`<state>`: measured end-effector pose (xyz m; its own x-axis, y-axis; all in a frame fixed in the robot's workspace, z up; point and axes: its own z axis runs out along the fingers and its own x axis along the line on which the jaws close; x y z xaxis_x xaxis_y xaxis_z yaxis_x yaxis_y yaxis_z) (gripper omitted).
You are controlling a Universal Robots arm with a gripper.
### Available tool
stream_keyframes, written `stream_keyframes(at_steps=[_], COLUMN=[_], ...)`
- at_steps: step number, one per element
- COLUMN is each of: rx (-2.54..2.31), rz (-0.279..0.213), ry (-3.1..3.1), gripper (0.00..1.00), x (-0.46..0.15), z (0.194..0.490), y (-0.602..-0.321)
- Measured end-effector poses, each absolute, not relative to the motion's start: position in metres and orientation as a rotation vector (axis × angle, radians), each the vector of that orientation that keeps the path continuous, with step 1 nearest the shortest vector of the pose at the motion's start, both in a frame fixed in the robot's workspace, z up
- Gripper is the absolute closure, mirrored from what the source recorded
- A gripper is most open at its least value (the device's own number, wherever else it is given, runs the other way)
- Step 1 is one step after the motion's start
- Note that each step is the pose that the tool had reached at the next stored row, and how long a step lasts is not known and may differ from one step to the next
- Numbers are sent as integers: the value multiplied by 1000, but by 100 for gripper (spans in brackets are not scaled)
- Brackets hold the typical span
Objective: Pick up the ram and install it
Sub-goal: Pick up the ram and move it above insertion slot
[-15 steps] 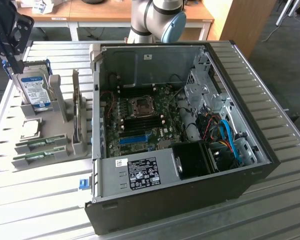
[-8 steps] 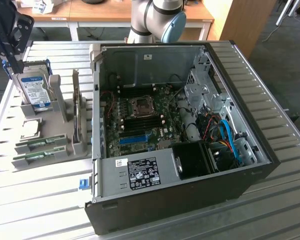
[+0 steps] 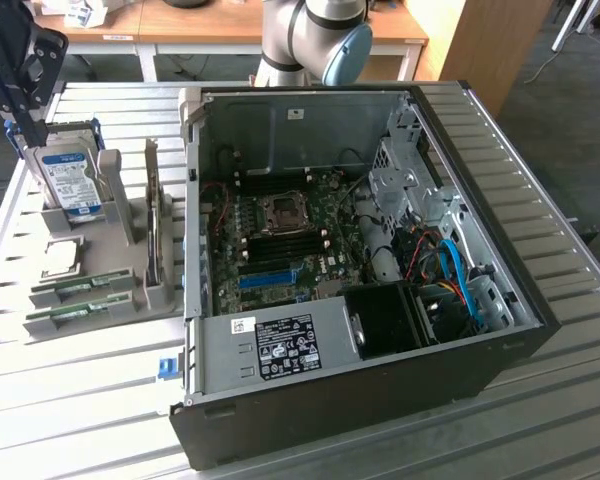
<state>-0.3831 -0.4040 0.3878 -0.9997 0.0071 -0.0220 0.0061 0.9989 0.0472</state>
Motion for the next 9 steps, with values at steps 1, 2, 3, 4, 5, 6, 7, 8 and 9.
stream_keyframes(at_steps=[1,2,3,4,5,6,7,8,9], rx=[7,1,-8,-19,-32,-46,-60,-74,-88], rz=[74,74,74,74,74,74,74,75,75], ry=[3119,3119,3119,3119,3119,3119,3119,3119,3119], gripper=[89,89,89,89,89,89,89,89,89], x=[-383,-383,-383,-383,-383,-383,-383,-383,-383], z=[388,388,388,388,388,388,388,388,388], y=[-404,-404,-404,-404,-404,-404,-404,-404,-404])
